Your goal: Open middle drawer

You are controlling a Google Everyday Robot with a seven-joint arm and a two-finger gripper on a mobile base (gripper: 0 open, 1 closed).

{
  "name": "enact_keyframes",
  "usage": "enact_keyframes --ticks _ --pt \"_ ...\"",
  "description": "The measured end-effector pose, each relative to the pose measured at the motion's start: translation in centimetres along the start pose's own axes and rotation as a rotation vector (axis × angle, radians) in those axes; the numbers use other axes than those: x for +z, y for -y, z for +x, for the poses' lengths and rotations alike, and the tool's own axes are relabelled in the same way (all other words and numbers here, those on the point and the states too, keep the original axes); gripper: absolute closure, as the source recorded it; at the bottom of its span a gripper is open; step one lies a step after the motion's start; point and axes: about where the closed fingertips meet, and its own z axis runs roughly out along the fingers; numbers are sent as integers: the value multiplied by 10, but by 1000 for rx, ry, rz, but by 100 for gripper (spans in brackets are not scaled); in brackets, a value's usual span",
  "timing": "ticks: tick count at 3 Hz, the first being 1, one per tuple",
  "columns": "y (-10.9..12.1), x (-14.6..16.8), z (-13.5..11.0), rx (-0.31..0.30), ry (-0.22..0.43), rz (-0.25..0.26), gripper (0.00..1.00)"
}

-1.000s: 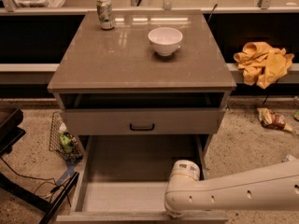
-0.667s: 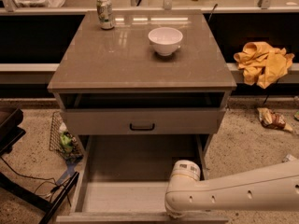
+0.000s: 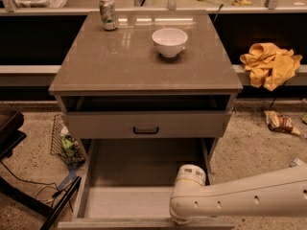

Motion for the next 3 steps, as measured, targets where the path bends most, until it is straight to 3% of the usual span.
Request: enact_keyframes --ticks 1,2,3 --pt "-1 1 0 0 -1 -2 13" --pt "3 1 -1 0 -1 -2 0" --pt "3 1 -1 0 -1 -2 0"
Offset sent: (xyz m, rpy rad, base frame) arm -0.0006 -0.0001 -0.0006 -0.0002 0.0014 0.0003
